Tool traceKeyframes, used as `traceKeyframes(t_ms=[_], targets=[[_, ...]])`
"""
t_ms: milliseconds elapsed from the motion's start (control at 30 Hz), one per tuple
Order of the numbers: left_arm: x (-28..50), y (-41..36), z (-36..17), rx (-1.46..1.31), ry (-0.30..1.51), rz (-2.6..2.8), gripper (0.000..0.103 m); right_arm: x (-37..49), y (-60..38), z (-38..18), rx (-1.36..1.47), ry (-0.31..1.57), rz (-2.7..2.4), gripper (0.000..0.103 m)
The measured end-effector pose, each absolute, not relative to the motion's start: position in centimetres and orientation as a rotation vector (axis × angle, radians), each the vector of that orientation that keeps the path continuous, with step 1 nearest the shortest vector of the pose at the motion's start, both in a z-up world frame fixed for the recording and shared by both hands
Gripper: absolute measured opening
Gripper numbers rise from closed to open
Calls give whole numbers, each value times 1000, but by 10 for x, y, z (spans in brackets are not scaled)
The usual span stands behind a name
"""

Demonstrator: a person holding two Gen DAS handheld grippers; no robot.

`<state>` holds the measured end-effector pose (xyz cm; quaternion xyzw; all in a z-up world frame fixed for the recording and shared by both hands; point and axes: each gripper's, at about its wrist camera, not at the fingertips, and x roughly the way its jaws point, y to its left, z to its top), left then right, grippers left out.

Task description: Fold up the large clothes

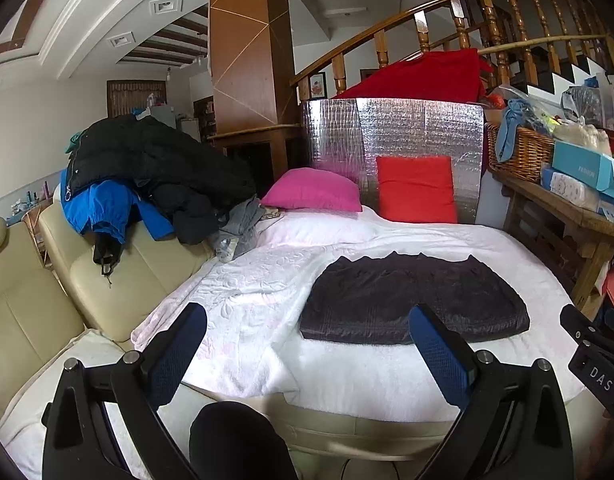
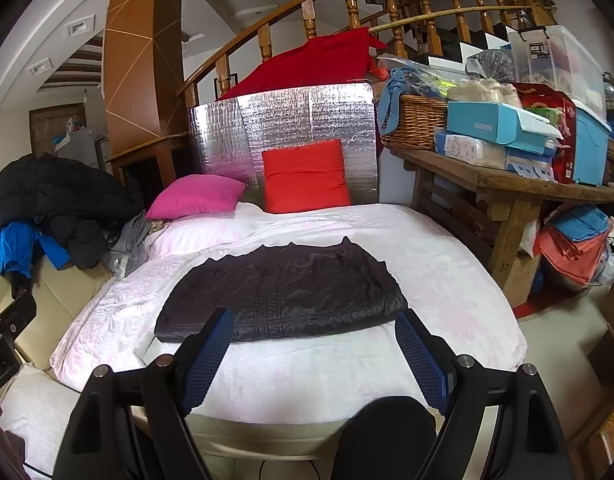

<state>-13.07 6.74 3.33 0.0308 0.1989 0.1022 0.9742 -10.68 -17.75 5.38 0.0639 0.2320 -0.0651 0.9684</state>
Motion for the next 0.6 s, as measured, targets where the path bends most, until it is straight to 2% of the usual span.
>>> traceKeyframes(t_ms=[300, 600], targets=[[-109, 78, 34, 25, 422, 147, 101, -88, -180, 51, 126, 474, -143, 86], [-48, 99, 31, -87, 511, -47, 101, -47, -214, 43, 148, 506, -202, 86]])
